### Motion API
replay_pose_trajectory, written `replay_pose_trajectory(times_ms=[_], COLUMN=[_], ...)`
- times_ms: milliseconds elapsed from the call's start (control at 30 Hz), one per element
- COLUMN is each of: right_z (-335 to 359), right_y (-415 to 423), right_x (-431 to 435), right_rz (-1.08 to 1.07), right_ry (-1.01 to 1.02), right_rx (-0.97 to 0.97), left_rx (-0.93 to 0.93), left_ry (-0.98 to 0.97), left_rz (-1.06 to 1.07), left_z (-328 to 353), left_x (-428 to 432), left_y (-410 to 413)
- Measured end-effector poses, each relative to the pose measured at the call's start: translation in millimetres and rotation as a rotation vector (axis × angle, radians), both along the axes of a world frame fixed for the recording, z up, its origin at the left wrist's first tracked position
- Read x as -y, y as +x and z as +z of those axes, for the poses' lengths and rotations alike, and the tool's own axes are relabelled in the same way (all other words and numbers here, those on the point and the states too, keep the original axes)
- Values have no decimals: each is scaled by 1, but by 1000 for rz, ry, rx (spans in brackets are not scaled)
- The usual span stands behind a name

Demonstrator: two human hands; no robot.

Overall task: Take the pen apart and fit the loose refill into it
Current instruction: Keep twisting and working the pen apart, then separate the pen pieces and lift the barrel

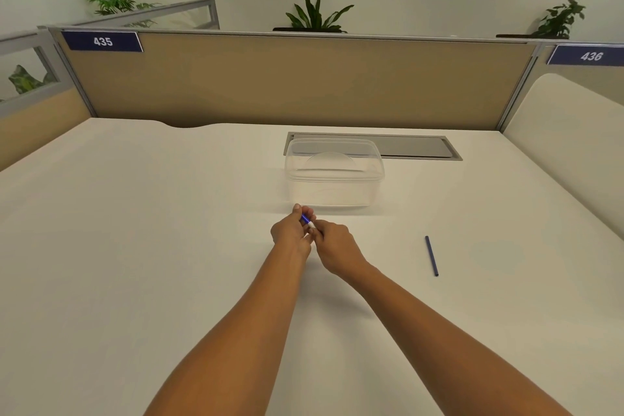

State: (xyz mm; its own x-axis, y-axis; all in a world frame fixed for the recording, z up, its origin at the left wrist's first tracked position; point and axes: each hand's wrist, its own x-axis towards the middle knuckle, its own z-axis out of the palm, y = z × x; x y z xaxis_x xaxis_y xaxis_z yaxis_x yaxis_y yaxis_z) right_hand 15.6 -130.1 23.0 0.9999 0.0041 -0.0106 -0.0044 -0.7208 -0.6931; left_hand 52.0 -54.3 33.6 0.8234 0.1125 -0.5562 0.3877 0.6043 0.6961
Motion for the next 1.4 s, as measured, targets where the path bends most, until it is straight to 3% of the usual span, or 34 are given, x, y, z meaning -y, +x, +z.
replay_pose_trajectory(times_ms=[233, 667, 1100, 1200, 1400], right_z=[-2, 6, 3, -1, -5], right_y=[-2, 2, 4, 5, 3], right_x=[7, 26, 36, 39, 43], right_rz=[29, 26, 97, 109, 151], right_ry=[-154, -127, -293, -341, -402], right_rx=[29, 33, 76, 82, 94], left_rx=[8, -17, 26, 105, 226], left_ry=[53, 156, 230, 443, 1119], left_rz=[-45, -66, -105, -153, -319], left_z=[-3, -7, -17, -23, -36], left_x=[-4, -17, -24, -24, -21], left_y=[3, 2, -8, -11, -20])
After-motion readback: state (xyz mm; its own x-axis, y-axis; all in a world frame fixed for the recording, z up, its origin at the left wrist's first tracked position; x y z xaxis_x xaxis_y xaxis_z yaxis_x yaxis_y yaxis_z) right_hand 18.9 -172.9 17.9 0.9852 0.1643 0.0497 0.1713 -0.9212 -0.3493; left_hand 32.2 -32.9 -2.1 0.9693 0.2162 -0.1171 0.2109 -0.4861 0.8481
